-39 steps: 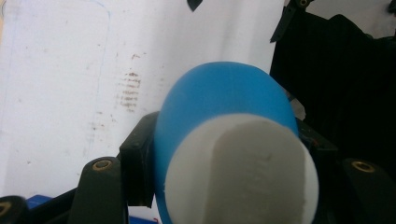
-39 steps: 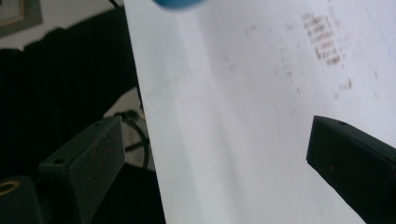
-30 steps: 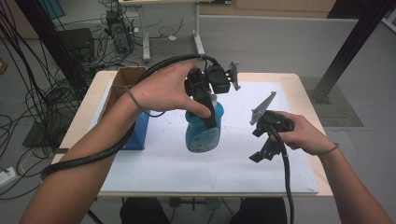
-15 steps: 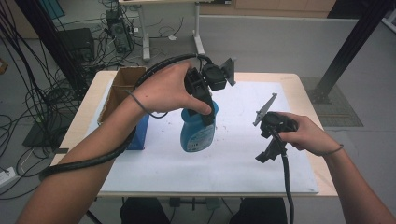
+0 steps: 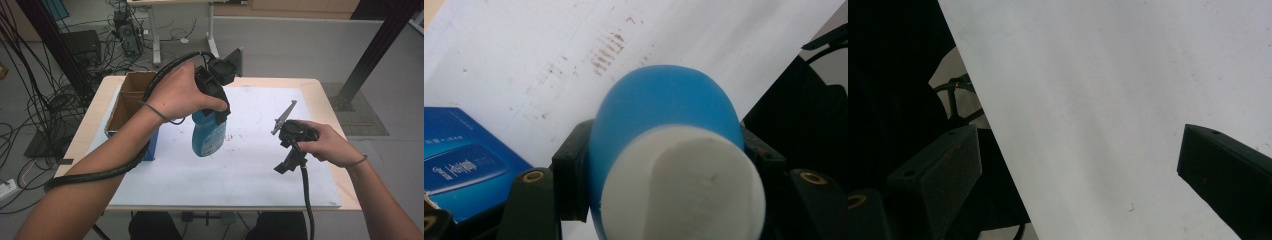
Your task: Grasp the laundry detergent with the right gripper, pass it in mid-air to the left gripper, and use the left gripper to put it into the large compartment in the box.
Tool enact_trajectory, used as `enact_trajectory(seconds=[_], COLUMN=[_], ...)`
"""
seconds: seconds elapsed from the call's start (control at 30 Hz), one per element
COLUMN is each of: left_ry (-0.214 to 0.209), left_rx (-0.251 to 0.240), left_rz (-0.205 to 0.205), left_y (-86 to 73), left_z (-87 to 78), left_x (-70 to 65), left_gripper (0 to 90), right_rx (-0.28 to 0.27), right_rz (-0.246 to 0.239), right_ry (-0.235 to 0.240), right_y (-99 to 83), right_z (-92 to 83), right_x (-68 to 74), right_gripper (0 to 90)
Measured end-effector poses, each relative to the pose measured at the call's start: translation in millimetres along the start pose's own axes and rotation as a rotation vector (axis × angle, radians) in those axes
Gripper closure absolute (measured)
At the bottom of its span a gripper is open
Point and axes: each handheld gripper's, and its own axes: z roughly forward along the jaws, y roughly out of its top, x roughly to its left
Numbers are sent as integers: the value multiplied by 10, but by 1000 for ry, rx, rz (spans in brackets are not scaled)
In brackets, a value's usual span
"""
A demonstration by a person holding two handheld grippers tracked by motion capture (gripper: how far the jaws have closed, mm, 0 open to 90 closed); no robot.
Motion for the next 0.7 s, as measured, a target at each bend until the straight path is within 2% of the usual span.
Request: enact_trajectory(seconds=[0.43, 0.57, 0.7], left_ry=[13, 20, 44], left_rx=[-42, -61, -77], left_rz=[-39, -65, -92], left_y=[45, 67, 99], left_z=[-296, -455, -641], left_x=[125, 183, 249], left_gripper=[378, 378, 378], right_rx=[-17, -16, -20], right_rz=[-6, -5, -12], right_ry=[0, -1, -3], right_y=[10, 17, 36], right_z=[17, 22, 23], right_x=[-11, -6, -7], right_gripper=[38, 38, 39])
